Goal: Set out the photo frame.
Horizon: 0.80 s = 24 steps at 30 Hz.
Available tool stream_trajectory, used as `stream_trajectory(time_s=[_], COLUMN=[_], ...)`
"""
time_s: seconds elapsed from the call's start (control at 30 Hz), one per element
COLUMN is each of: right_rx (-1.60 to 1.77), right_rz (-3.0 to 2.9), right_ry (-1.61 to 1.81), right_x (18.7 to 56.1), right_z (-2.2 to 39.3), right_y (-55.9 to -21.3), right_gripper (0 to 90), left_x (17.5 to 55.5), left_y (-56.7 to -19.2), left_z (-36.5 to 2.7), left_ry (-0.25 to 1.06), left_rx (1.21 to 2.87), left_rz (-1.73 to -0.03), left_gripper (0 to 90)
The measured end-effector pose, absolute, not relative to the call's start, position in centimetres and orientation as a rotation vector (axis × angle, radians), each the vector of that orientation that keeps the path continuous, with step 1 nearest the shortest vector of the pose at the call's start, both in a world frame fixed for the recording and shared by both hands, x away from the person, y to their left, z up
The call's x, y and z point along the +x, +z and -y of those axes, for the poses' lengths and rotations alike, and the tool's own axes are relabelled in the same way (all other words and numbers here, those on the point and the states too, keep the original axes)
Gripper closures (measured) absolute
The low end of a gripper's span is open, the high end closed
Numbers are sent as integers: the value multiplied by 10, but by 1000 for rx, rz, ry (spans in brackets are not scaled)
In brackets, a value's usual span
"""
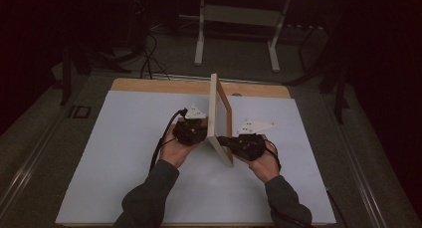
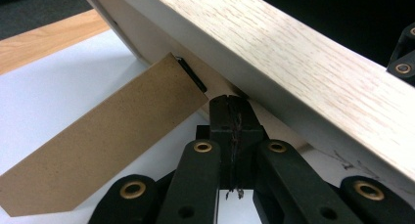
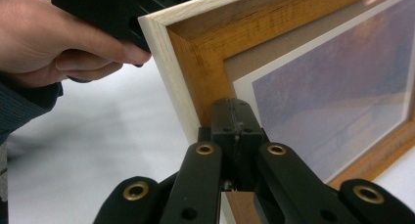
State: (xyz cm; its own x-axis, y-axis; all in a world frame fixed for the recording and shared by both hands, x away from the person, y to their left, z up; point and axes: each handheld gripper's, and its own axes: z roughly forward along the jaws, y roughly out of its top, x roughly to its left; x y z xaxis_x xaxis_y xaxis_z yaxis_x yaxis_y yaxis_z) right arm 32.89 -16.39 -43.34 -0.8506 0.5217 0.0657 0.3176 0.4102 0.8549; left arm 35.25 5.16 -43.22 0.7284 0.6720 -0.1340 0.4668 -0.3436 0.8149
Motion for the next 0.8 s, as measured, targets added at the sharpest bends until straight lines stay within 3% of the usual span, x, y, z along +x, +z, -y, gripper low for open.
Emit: stream_trajectory(time_s=[0.7,0.8], right_rx=[734,715], right_rz=[-2448,-2448], right_ry=[1429,1397], right_x=[331,329], right_z=[152,152], right_y=[-432,-432], right_gripper=[900,900], left_x=[361,359], left_y=[-437,-439], left_z=[-63,-63], left_ry=[198,200], left_rx=[1956,1969], left_rz=[-886,-887], left_gripper=[899,862])
